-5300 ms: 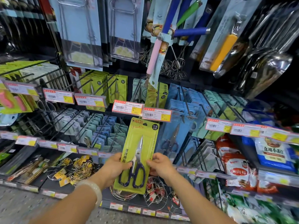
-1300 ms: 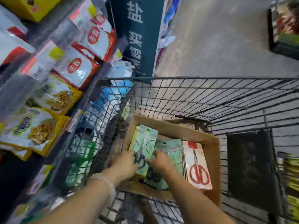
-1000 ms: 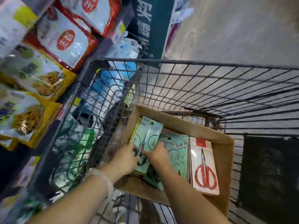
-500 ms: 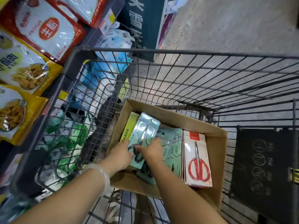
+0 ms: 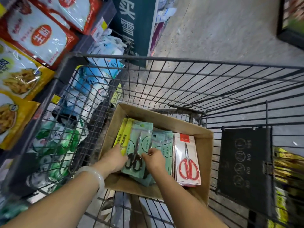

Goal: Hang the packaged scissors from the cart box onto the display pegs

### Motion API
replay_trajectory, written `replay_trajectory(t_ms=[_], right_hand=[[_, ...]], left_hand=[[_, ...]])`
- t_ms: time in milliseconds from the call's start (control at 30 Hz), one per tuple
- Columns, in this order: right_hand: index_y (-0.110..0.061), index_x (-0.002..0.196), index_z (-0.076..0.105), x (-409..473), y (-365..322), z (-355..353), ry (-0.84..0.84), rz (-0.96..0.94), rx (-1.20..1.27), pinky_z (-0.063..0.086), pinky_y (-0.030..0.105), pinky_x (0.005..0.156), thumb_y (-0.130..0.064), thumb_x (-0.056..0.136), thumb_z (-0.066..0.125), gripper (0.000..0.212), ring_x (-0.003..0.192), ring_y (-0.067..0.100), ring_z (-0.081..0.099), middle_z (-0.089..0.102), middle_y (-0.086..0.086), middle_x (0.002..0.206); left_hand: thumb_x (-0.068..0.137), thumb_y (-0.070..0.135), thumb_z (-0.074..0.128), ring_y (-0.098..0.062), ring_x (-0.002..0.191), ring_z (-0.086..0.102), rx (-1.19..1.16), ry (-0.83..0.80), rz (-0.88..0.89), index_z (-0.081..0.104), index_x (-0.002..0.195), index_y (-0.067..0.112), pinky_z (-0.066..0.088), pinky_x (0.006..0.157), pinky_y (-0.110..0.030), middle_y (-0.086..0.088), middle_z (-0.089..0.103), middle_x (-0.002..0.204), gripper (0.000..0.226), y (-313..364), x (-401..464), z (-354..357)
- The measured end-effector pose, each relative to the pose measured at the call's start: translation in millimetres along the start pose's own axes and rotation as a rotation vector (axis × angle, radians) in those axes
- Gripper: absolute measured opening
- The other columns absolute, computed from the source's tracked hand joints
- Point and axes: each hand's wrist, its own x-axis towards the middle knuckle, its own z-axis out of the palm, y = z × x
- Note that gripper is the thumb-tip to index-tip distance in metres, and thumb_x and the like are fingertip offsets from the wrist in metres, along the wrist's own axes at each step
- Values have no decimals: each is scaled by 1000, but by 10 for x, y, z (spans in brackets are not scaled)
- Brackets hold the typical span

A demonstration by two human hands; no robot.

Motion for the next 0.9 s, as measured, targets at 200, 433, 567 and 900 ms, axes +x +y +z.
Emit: replay_trajectory(t_ms=[200, 433, 567, 900], right_hand=[[-16, 68, 41, -97, -113, -64, -196, -115, 286, 46, 35, 63, -10, 90, 58, 28, 60, 14, 44, 40, 0, 64], [-15, 77, 50, -145, 19, -190, -384, -102, 454, 51, 20, 60, -9, 92, 55, 18, 66, 11, 57, 55, 0, 71], [-9, 80, 58, -85, 35, -160, -169, -85, 380, 48, 25, 64, -15, 94, 53, 16, 66, 13, 54, 57, -2, 70], [-7, 99, 51, 46, 267, -116, 7, 76, -253, 43, 26, 57, -31, 85, 66, 31, 82, 21, 56, 61, 10, 97]], left_hand=[[85, 19, 66, -27, 121, 52, -248, 51, -1, 38, 137, 15, 44, 101, -37, -9, 52, 134, 59, 12, -42, 57], [76, 11, 76, -25, 110, 56, -534, -11, -63, 38, 134, 17, 47, 94, -40, -11, 57, 124, 69, -67, -41, -57], [83, 8, 68, -24, 100, 57, -651, -7, -71, 44, 127, 11, 49, 87, -41, -9, 61, 114, 50, -46, -61, -20], [87, 8, 63, -20, 80, 53, -664, 105, -44, 46, 107, 13, 43, 67, -28, -5, 55, 90, 27, -101, -131, 7]])
